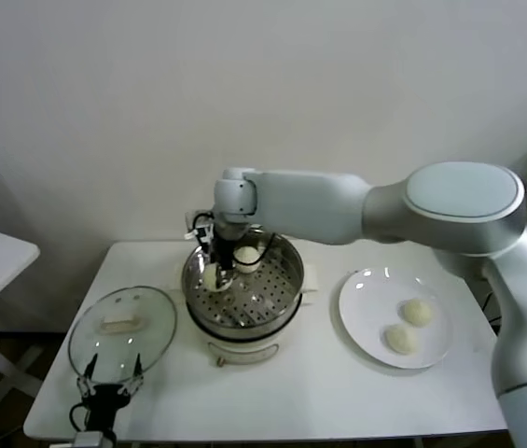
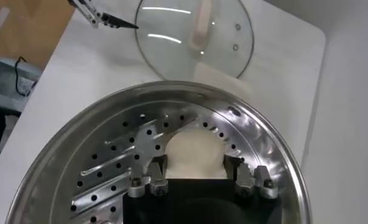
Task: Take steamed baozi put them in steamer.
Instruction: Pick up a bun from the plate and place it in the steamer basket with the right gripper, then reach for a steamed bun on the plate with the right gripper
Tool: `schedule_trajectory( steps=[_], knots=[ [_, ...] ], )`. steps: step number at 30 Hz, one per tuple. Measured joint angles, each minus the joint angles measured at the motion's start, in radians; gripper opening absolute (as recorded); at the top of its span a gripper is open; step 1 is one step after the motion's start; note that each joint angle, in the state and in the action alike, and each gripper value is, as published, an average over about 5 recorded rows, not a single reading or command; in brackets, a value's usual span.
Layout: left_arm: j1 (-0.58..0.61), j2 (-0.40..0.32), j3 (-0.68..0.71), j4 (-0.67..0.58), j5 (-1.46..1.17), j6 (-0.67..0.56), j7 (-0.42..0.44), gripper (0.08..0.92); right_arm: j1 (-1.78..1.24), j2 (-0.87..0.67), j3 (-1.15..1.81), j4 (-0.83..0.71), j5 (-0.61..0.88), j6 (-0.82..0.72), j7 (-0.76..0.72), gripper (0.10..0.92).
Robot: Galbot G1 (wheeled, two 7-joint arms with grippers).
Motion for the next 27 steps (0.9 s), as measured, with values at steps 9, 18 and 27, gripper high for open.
schedule_trajectory(
  steps=[9,18,27],
  knots=[
    [0.002,-0.001,-0.001,-0.004,0.0,0.001,0.0,0.823,-0.029,0.012,0.005,-0.022,-0.028,0.001,0.017,0.73],
    [0.004,-0.002,-0.003,-0.012,0.0,0.003,0.001,0.823,-0.007,-0.016,0.006,0.005,-0.024,0.008,0.017,0.822],
    [0.009,-0.002,-0.004,-0.024,-0.001,0.005,0.001,0.823,0.127,-0.151,-0.036,0.14,0.047,0.035,-0.035,0.823]
  ],
)
